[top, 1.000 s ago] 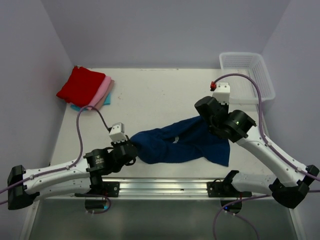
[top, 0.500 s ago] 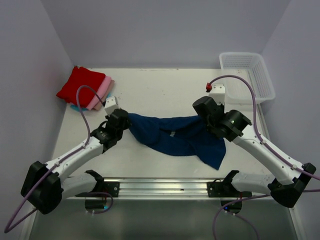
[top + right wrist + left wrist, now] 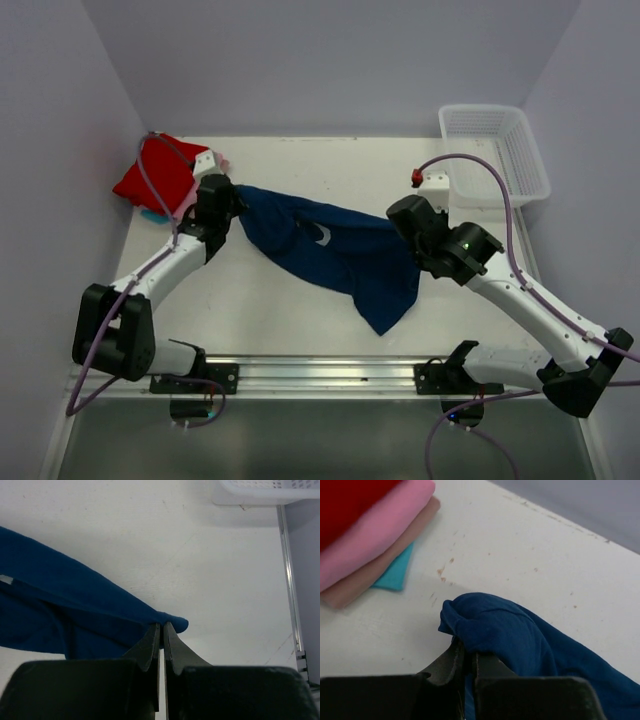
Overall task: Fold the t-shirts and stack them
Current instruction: Flatten out the tshirt
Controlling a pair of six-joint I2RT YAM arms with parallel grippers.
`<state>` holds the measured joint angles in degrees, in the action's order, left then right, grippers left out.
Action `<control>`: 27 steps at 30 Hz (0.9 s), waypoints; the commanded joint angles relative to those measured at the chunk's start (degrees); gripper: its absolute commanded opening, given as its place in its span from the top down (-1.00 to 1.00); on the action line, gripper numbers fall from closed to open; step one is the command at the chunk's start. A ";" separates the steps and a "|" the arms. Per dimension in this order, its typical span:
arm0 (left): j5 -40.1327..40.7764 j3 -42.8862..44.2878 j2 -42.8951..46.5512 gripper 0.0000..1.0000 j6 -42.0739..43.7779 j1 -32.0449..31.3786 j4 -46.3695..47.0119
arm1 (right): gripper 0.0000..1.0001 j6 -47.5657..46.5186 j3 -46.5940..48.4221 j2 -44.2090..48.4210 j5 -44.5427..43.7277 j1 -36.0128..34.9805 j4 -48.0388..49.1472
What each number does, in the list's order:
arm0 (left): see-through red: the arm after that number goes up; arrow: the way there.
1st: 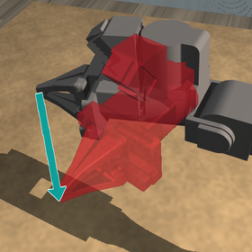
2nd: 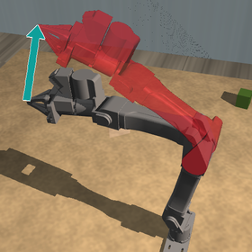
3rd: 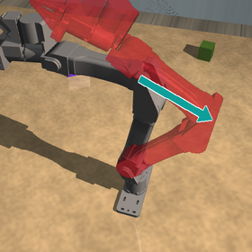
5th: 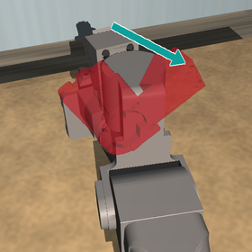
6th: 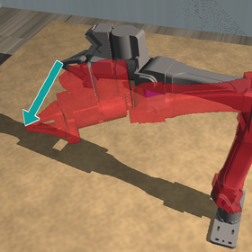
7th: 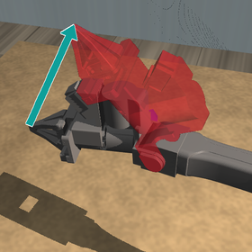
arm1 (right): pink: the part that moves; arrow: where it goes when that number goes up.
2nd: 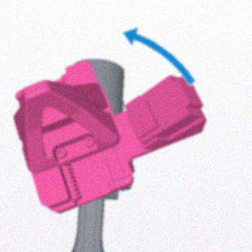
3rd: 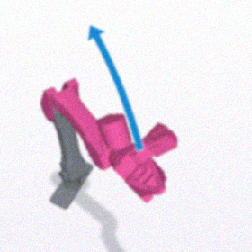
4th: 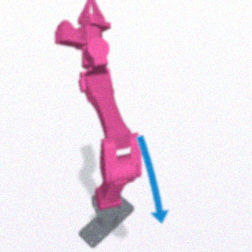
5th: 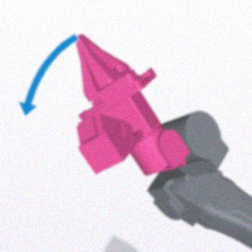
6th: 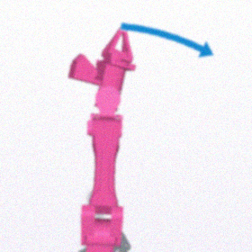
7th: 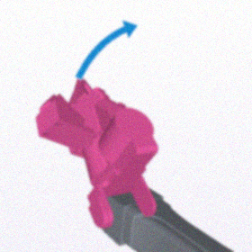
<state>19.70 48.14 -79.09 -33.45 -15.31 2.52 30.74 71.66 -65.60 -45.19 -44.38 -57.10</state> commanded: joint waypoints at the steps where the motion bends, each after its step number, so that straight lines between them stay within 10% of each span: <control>1: -2.39 4.94 5.51 1.00 5.23 0.37 8.99 | 1.00 -0.95 -0.03 1.00 -0.86 0.35 1.91; 12: 1.03 23.31 17.21 1.00 25.36 -11.74 7.41 | 1.00 -1.39 0.67 0.13 -1.22 1.31 2.61; 21: 5.51 20.25 29.24 1.00 20.80 -20.11 2.05 | 1.00 -0.33 3.22 4.52 -9.92 7.36 3.39; 27: 8.86 16.99 32.86 1.00 16.14 -20.64 -2.35 | 1.00 -4.37 9.46 -0.66 -0.79 21.59 7.34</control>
<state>25.19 66.11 -46.70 -14.41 -35.77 1.08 28.56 77.08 -63.79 -48.64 -28.36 -54.57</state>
